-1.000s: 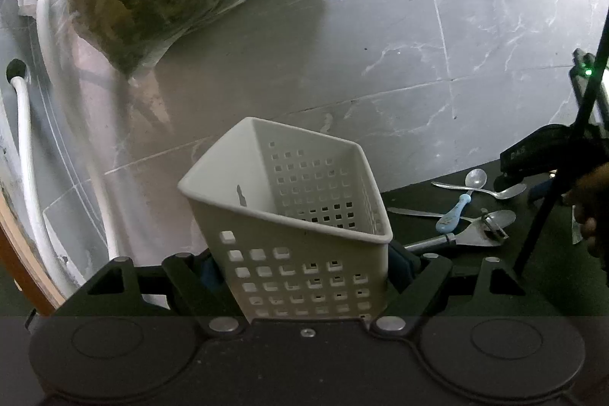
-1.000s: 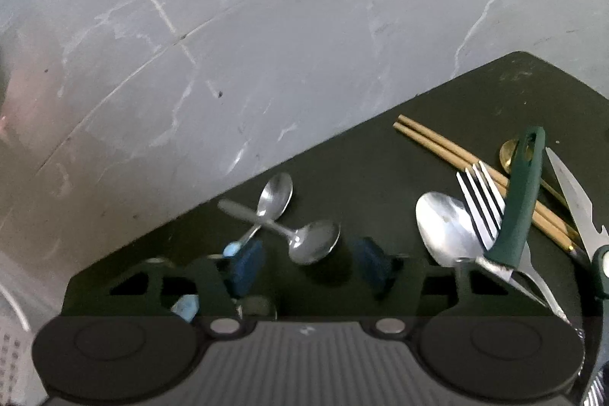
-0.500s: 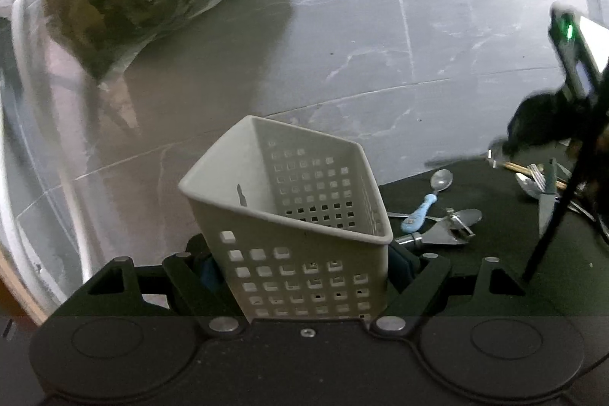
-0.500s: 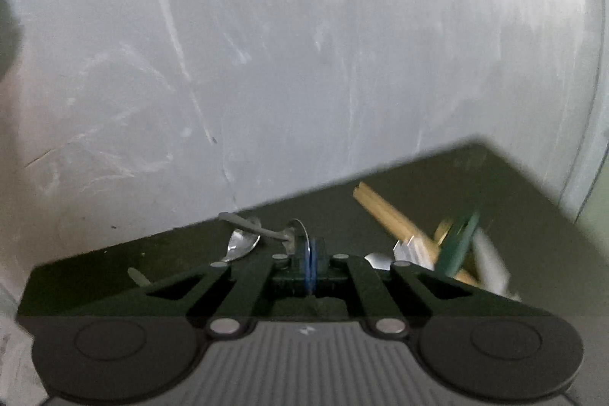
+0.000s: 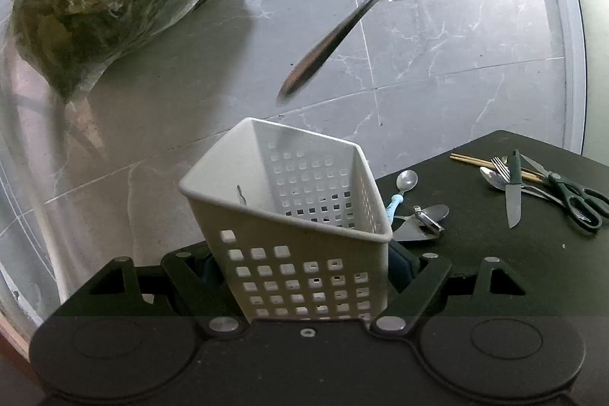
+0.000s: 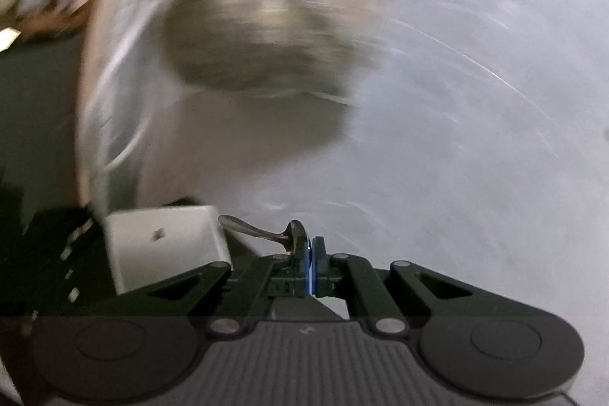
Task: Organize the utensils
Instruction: 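Lower the spoon into the caddy and open the right tool, then grasp the blue-handled baby spoon with the right tool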
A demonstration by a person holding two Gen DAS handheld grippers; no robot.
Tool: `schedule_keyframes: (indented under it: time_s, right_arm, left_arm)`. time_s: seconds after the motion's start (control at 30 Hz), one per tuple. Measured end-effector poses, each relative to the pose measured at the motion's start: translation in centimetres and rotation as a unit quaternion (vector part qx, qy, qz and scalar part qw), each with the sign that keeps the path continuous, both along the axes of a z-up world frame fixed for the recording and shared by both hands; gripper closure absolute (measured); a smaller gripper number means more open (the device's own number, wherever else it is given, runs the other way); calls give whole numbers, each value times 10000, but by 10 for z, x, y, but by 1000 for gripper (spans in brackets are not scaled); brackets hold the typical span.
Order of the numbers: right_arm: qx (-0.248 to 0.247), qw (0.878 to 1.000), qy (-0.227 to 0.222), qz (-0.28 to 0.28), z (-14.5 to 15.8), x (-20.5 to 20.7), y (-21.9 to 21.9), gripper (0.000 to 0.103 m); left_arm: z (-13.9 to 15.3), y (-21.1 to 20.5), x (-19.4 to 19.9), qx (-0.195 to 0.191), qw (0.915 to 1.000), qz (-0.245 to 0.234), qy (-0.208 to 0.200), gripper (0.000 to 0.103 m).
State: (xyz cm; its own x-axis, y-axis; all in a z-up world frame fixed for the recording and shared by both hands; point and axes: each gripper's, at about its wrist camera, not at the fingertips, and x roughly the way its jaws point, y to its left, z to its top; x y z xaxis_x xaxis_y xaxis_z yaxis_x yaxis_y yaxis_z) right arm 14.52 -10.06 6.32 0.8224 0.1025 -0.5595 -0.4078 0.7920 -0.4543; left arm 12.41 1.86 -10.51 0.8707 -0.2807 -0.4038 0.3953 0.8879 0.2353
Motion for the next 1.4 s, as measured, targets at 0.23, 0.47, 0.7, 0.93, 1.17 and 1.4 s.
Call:
schedule_keyframes:
  time_s: [0.23, 0.47, 0.7, 0.93, 1.17, 1.4]
  right_arm:
    - [-985, 9879, 574, 1054, -51, 12, 50, 101]
    - [-132, 9931, 798, 845, -63, 29, 33, 69]
    - [2314, 9654, 449, -1117, -77, 67, -89, 8]
    - [2756, 9402, 1214, -1591, -187, 151, -171, 7]
    - [2989, 9299, 1674, -1339, -236, 182, -185, 7]
    - [2906, 9338, 1717, -1186, -242, 191, -175, 41]
  left_arm:
    - [0, -2, -1, 47, 10000, -27, -37, 21]
    - [0, 0, -1, -24, 10000, 30, -8, 21]
    - [1, -1, 1, -80, 9996, 270, 83, 21]
    - [4, -7, 0, -31, 9980, 601, 192, 21]
    - [5, -11, 2, -64, 9959, 866, 272, 20]
    - [6, -14, 2, 14, 9951, 952, 268, 20]
